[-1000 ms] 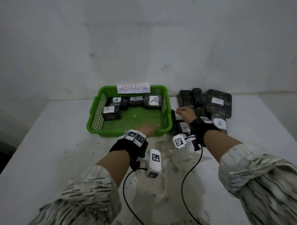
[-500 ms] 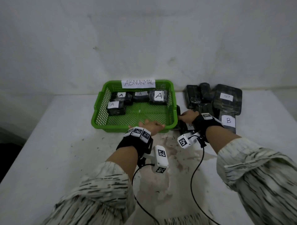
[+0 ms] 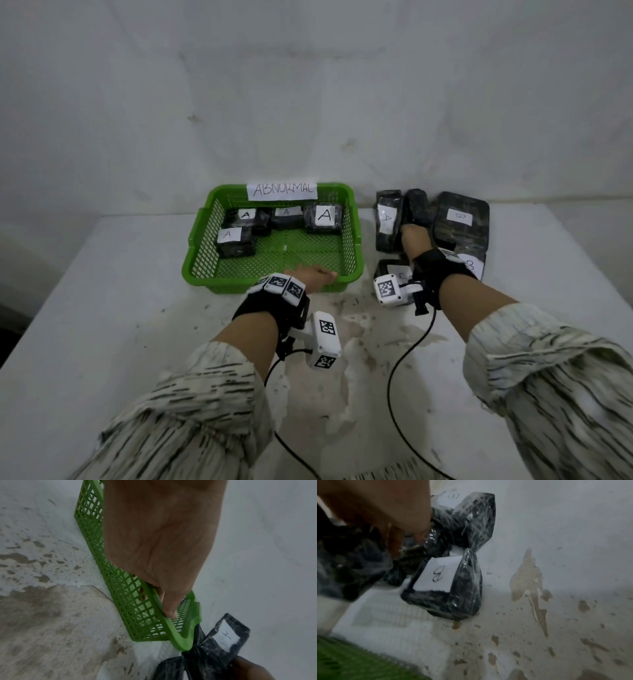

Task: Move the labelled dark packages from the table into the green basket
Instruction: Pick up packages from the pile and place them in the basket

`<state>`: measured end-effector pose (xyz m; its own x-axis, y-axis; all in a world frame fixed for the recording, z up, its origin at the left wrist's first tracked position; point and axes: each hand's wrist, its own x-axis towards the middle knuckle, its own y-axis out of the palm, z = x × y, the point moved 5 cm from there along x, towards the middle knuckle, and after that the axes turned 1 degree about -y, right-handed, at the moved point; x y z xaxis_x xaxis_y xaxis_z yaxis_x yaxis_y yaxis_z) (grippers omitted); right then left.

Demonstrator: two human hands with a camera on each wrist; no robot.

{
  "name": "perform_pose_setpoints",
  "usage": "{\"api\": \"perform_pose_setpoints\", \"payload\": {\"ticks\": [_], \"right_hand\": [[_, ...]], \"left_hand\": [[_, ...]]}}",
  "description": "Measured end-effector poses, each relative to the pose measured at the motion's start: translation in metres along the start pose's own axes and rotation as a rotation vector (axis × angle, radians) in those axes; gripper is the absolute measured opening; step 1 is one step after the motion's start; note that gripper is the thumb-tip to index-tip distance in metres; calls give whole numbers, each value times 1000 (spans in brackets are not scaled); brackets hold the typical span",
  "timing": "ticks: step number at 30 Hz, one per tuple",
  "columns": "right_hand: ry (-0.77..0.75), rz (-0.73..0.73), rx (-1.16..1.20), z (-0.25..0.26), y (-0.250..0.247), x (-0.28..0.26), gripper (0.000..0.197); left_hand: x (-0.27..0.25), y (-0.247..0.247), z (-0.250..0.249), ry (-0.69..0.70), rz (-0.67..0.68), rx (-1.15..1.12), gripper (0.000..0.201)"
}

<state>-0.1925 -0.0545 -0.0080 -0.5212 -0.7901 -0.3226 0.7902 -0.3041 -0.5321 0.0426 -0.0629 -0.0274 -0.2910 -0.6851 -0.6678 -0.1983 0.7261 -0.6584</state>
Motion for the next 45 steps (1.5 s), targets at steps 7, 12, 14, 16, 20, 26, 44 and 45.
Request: {"api": "perform_pose_setpoints", "payload": {"ticks": [7, 12, 14, 16, 20, 26, 44, 45], "right_hand": [[-32, 346, 452, 23, 9, -22, 34], [-58, 585, 387, 47, 32, -61, 33], [-57, 626, 406, 55, 42, -74, 26], [-48, 636, 438, 64, 50, -86, 25], [-131, 614, 393, 81, 64, -98, 66], [-354, 398, 357, 93, 64, -108, 42], [-168, 523, 602, 75, 63, -110, 30], [-169, 514, 623, 75, 62, -110, 33]], "left_hand": [[-32, -37, -26, 146, -198, -591, 57], [-47, -59, -37, 392, -271, -1109, 53], [-48, -63, -33, 424, -305, -1177, 47], [-50, -65, -27, 427, -356, -1219, 40], [-64, -67, -19, 452, -426, -1234, 38], [-75, -65, -14, 467, -402, -1230, 41], [-85, -58, -13, 483, -161, -1187, 57], [-84, -55, -13, 487, -135, -1164, 58]]}}
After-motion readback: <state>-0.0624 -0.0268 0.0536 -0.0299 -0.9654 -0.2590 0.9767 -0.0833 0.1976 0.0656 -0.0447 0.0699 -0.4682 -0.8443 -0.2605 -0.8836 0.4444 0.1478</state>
